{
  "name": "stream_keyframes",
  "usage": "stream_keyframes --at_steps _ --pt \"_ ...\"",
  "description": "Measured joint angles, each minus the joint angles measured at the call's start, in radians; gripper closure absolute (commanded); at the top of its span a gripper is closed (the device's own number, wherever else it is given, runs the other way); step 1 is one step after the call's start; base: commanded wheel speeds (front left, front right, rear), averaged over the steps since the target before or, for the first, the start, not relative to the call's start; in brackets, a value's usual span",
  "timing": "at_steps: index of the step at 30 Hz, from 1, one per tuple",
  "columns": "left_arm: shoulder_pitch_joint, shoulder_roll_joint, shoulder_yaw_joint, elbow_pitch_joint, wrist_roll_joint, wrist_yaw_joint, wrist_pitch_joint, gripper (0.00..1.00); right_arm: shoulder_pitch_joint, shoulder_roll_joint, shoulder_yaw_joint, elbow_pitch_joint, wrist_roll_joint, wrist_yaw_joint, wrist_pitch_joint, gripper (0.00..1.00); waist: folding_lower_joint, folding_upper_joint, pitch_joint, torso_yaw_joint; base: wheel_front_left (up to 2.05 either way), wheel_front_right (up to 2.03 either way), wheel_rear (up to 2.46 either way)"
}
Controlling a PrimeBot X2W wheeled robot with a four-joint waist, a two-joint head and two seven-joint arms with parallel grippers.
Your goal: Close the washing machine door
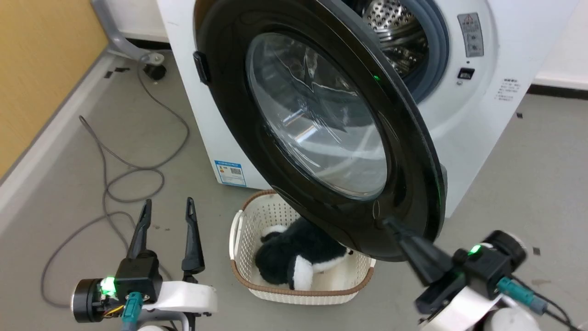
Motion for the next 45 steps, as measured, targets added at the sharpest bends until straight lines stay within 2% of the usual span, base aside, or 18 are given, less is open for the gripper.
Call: stream_keyframes --at_steps 11,23,29,36,41,45 --pt "-0.031 -0.036 -0.002 -0.001 0.032 -0.029 0.000 0.00 -0.044 0.061 -0.199 0.151 -0.048 0.002 0.000 1.00 0.0000 0.0000 0.074 -0.003 0.00 0.00 0.00" --pt "-0.120 -0.059 -0.021 -0.008 0.039 -0.035 0.000 0.00 -0.307 0.095 -0.461 0.291 -0.157 0.002 0.000 1.00 0.0001 0.0000 0.206 0.002 0.00 0.00 0.00" --pt "-0.167 -0.066 -0.036 -0.011 0.039 -0.039 0.000 0.00 -0.476 0.076 -0.511 0.398 -0.200 0.002 0.000 1.00 0.0000 0.0000 0.283 0.020 0.00 0.00 0.00" --pt "-0.201 -0.067 -0.046 -0.010 0.030 -0.038 0.000 0.00 -0.643 0.032 -0.523 0.567 -0.225 0.002 0.000 1.00 0.0000 0.0000 0.345 0.051 0.00 0.00 0.00" --pt "-0.209 -0.067 -0.049 -0.009 0.020 -0.031 0.000 0.00 -0.715 0.015 -0.526 0.672 -0.252 0.002 -0.001 1.00 0.0000 0.0000 0.358 0.070 0.00 0.00 0.00" --pt "-0.209 -0.068 -0.050 -0.009 0.014 -0.024 0.000 0.00 -0.730 0.014 -0.532 0.711 -0.269 0.005 -0.001 1.00 0.0000 0.0000 0.356 0.076 0.00 0.00 0.00"
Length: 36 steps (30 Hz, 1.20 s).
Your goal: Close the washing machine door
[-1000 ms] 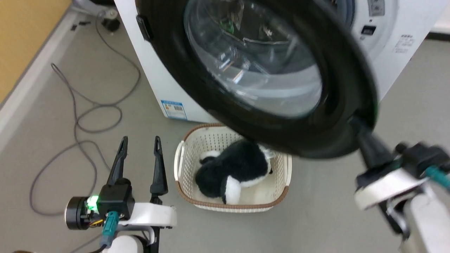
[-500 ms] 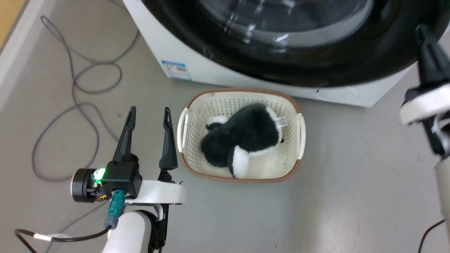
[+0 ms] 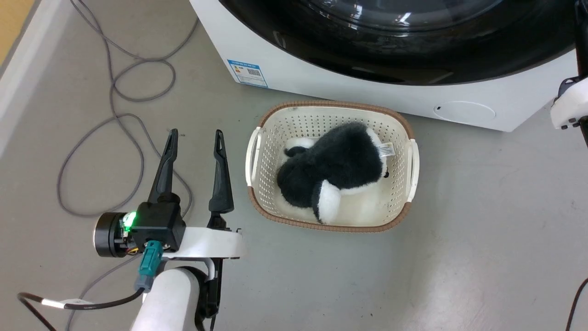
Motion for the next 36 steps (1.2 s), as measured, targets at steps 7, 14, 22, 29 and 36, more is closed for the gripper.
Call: stream_keyframes --at_steps 7,14,22,29,36 --pt "0.004 -0.001 0.017 0.011 -0.001 0.003 0.000 0.00 0.031 0.013 -0.017 -0.068 -0.013 -0.003 0.001 1.00 0.0000 0.0000 -0.035 -0.012 0.00 0.00 0.00" --pt "0.042 0.001 0.065 0.033 0.023 0.002 0.000 0.00 0.234 0.093 -0.064 -0.362 -0.042 -0.003 0.001 1.00 0.0000 0.0000 -0.101 -0.061 0.00 0.00 0.00" --pt "0.090 0.007 0.103 0.040 0.043 -0.002 0.000 0.00 0.450 0.183 -0.054 -0.577 -0.030 -0.003 0.001 1.00 -0.0001 0.0000 -0.196 -0.135 0.00 0.00 0.00" --pt "0.154 0.009 0.110 0.041 0.053 -0.010 0.000 0.00 0.618 0.248 -0.083 -0.583 0.017 -0.003 0.001 0.42 -0.0002 0.0000 -0.282 -0.183 0.00 0.00 0.00" --pt "0.211 0.015 0.110 0.041 0.061 -0.018 0.000 0.00 0.742 0.275 -0.084 -0.611 0.082 -0.003 0.001 0.00 -0.0002 0.0000 -0.349 -0.216 0.00 0.00 0.00"
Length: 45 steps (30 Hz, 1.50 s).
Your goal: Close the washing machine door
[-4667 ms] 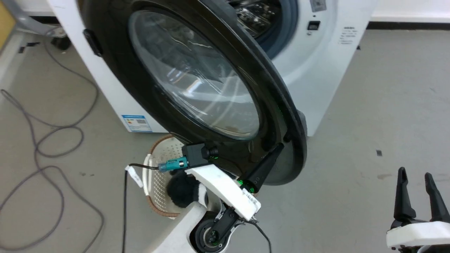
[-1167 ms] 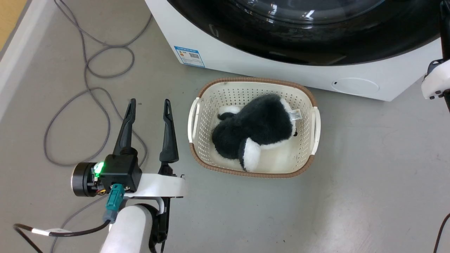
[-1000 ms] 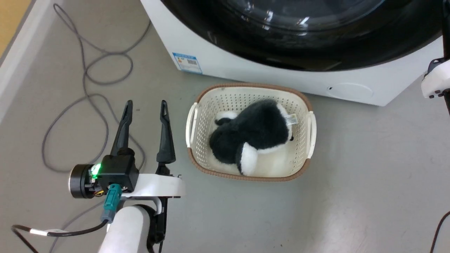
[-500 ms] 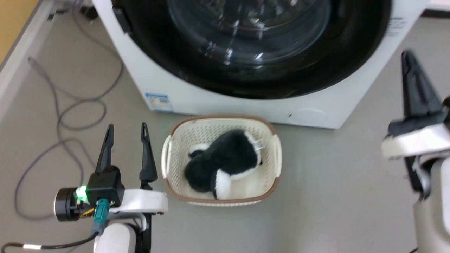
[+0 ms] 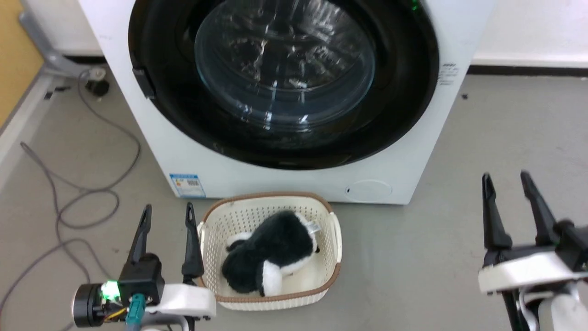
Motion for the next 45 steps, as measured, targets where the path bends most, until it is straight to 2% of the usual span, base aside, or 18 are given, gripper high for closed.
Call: stream_keyframes --at_steps 7,14,15,45 --pt "0.046 0.003 -0.006 -0.001 0.009 0.000 0.000 0.00 0.129 0.004 0.016 -0.018 0.073 0.000 0.000 0.00 0.0000 0.0000 -0.051 -0.018 0.00 0.00 0.00" --pt "0.060 0.006 -0.015 0.006 0.012 -0.009 0.000 0.00 0.172 0.005 0.025 -0.026 0.077 0.000 0.000 0.00 0.0000 0.0000 -0.066 -0.029 0.00 0.00 0.00" --pt "0.060 0.006 -0.014 0.006 0.012 -0.009 0.001 1.00 0.172 0.005 0.025 -0.026 0.076 0.000 0.001 1.00 0.0000 0.0000 -0.066 -0.029 0.00 0.00 0.00" --pt "0.060 0.003 0.001 -0.003 0.012 -0.037 0.055 1.00 0.172 0.004 0.044 -0.043 0.049 0.000 0.054 1.00 0.0001 0.0000 -0.068 -0.026 0.00 0.00 0.00"
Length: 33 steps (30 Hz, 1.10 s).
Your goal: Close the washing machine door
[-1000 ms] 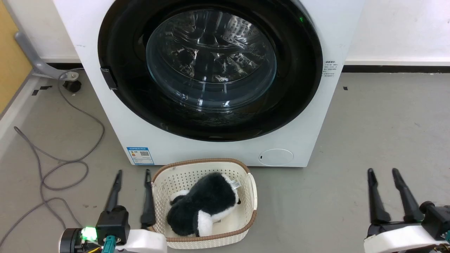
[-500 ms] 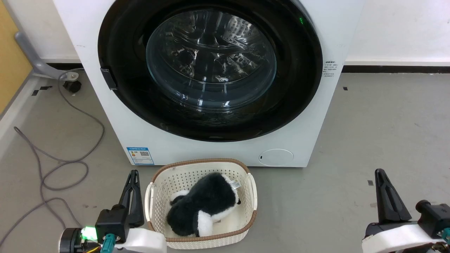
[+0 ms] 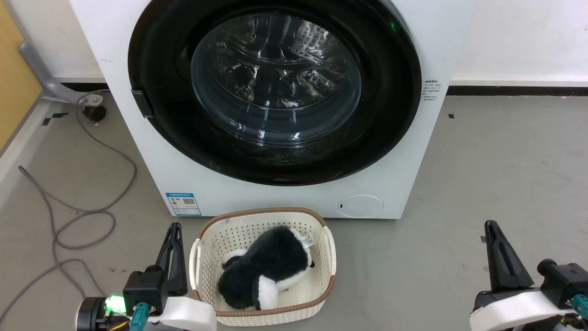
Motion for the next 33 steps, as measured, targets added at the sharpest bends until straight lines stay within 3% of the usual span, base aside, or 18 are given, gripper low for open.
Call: stream_keyframes --at_steps 33 --pt "0.000 -0.007 0.024 -0.016 0.005 -0.043 0.063 1.00 0.000 0.000 0.028 -0.033 -0.045 0.000 0.066 1.00 0.0000 0.0000 -0.002 0.004 0.00 0.00 0.00"
